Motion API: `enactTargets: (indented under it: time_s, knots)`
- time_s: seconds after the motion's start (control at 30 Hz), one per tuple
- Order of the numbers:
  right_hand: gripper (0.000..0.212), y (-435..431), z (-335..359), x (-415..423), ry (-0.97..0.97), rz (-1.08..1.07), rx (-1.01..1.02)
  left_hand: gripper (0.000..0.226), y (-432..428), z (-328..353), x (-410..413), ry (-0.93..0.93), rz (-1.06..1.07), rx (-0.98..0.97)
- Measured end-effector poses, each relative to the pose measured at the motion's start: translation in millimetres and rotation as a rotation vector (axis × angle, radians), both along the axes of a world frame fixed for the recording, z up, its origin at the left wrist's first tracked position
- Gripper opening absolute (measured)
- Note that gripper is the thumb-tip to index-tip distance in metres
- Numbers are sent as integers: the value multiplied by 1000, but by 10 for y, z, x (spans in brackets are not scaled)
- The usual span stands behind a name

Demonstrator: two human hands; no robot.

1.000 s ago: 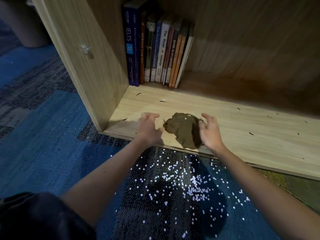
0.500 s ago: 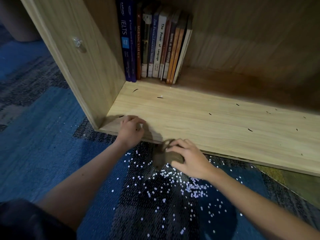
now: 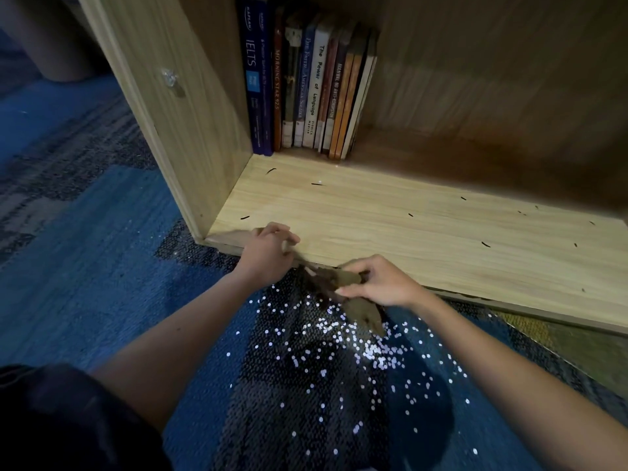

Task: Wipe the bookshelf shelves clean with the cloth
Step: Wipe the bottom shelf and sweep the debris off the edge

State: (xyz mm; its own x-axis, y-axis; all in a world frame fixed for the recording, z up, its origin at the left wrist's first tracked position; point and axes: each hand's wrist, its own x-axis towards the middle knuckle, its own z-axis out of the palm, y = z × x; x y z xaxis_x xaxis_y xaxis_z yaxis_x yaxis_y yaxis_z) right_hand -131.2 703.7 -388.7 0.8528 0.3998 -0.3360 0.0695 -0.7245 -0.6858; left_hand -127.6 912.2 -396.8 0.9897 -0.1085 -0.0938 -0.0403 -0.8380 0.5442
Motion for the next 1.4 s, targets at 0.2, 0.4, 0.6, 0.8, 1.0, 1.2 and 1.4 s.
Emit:
enactTargets:
  time_s: [0.2,0.4,0.6,0.8,1.0,1.2,1.4]
  knots:
    - [32,18,-22,-43,-64,109,-101,44,-33,-44,-75,67,4,101]
    - [38,-13,-15,-6,-262,-26,-121,44,-35,-61,-79,65,5,89]
    - [19,-30,87,63,-33,-109,-28,44,-24,-70,-75,74,9,68]
    - [15,-166,223,40,210,-449,572,42,5,-100,-33,69,34,56]
    - [14,42,66,-87,13,-52,140,45,-27,-95,-26,69,27,46]
    - [10,97,205,170,-71,-72,209,44,51,-57,134,77,73,18]
    - [17,127,356,841,-374,-356,340,44,111,28,451,100,104,43]
